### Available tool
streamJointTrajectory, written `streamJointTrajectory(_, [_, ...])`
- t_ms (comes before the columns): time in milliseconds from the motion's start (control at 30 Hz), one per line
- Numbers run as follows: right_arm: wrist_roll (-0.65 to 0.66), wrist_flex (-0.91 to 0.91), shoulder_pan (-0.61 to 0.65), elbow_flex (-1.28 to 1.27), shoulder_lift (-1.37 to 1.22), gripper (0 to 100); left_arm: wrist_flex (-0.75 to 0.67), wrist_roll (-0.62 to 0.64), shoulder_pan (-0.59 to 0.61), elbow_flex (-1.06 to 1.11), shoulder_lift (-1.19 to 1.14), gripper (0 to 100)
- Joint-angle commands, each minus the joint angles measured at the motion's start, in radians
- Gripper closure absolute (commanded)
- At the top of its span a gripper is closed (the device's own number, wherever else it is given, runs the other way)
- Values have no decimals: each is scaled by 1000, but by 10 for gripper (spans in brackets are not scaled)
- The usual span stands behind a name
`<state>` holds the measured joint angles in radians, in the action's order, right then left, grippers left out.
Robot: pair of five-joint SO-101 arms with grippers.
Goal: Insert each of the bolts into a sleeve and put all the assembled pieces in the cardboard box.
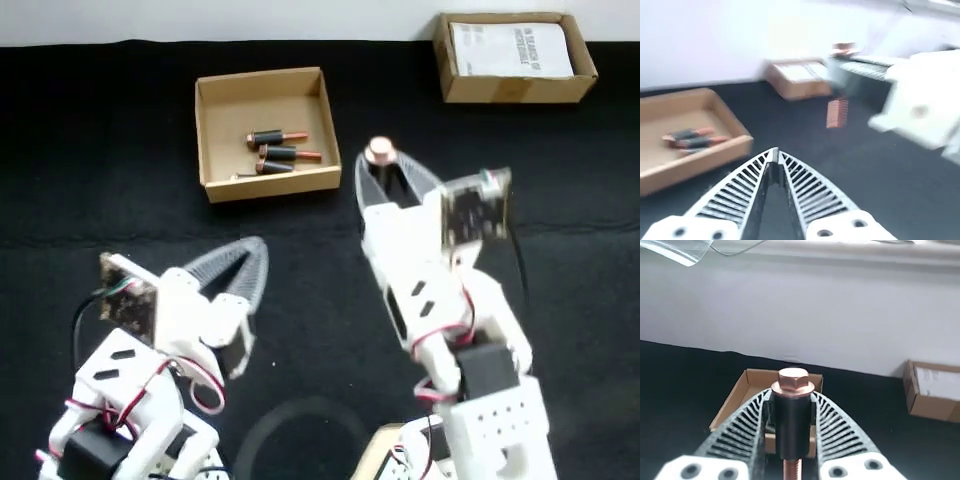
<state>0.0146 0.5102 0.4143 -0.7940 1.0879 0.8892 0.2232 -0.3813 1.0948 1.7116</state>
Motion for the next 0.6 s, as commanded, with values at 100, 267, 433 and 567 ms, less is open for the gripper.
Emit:
streamJointTrajectory(100, [189,142,81,447,-364,991,-310,-89,294,229,107,991])
streamJointTrajectory(267, [370,182,119,641,-625,991,-502,-89,427,375,102,991])
streamJointTrajectory(433, [517,182,189,839,-905,991,-603,-92,545,549,102,991])
streamJointTrajectory(567, [683,182,189,977,-1121,991,-640,-89,661,601,96,991])
